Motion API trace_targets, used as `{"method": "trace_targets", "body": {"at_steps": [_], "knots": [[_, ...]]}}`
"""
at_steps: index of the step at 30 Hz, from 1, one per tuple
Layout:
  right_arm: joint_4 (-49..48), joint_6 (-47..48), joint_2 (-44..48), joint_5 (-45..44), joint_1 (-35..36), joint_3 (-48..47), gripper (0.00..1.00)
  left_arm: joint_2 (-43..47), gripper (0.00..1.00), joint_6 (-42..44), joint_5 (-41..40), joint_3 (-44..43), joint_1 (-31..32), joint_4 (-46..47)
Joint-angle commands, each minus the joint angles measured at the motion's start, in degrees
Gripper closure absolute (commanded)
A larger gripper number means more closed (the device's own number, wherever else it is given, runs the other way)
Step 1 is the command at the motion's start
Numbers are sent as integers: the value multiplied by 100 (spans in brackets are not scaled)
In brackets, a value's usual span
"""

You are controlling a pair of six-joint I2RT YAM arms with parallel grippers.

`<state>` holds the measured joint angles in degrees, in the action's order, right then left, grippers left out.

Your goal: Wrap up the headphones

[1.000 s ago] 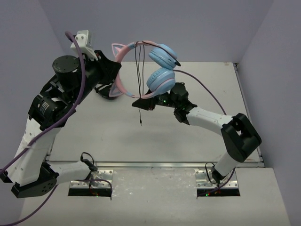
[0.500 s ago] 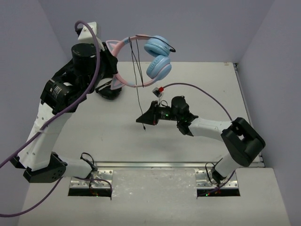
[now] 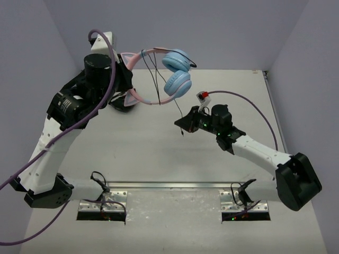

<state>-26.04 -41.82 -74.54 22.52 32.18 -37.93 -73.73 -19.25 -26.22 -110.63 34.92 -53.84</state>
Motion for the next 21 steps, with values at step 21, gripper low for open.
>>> {"method": "trace_targets", "body": {"at_steps": [21], "knots": [[1435,736,819,-257,-1697,-144,99,325,100,17,433,200,50,454]]}}
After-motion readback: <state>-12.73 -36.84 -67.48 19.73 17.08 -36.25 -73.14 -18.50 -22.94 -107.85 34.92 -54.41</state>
